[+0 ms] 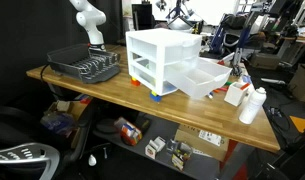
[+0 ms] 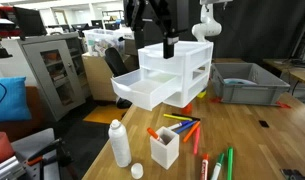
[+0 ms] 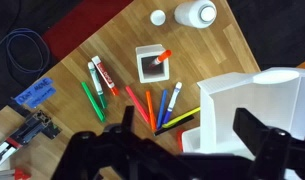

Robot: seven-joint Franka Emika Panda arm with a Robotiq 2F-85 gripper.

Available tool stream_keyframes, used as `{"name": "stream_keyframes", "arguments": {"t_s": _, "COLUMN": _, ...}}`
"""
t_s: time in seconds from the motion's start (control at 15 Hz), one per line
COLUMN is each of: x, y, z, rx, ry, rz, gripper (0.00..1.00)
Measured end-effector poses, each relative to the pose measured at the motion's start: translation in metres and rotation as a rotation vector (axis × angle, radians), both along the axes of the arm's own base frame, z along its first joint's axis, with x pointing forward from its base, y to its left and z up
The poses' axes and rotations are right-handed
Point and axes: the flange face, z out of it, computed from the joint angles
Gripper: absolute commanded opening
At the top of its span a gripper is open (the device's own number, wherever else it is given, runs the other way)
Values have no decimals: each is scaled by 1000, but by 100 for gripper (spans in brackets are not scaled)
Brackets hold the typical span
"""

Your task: Put the green pen inside the white box

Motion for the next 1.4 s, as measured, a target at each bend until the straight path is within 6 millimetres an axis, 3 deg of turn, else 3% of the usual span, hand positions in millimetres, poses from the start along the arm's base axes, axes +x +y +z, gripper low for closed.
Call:
{"name": "stream_keyframes", "arguments": {"t_s": 0.4, "x": 11, "y": -2, "z": -12, "rx": -20, "ry": -25, "rz": -20, "gripper": 100}}
{"name": "stream_keyframes", "arguments": {"t_s": 0.93, "x": 56, "y": -19, "z": -87, "rx": -15, "ry": -62, "rz": -45, "gripper": 100}}
{"name": "stream_keyframes", "arguments": {"t_s": 1.4, "x": 61, "y": -22, "z": -86, "rx": -12, "ry": -67, "rz": -48, "gripper": 100}}
